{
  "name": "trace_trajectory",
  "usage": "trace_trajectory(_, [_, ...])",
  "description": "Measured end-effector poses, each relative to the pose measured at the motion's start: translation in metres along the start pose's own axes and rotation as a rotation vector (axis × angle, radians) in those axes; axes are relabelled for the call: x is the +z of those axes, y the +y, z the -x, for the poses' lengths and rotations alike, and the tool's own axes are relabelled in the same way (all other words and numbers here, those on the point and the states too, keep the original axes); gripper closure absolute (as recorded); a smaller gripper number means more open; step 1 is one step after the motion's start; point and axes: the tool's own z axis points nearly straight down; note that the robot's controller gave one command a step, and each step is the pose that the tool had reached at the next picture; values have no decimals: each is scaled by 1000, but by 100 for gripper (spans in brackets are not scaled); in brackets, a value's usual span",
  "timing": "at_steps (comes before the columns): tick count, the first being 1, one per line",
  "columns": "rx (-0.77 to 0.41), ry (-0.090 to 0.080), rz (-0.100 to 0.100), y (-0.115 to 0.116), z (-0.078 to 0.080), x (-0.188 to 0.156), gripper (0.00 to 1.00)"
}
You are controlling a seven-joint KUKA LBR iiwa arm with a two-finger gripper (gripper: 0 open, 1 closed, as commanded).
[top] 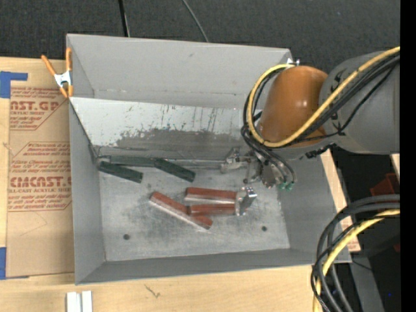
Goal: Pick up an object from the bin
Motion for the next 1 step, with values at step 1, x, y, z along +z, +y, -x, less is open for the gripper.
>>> trace_trajectory(1, [-196,-4,-2,8,7,64,0])
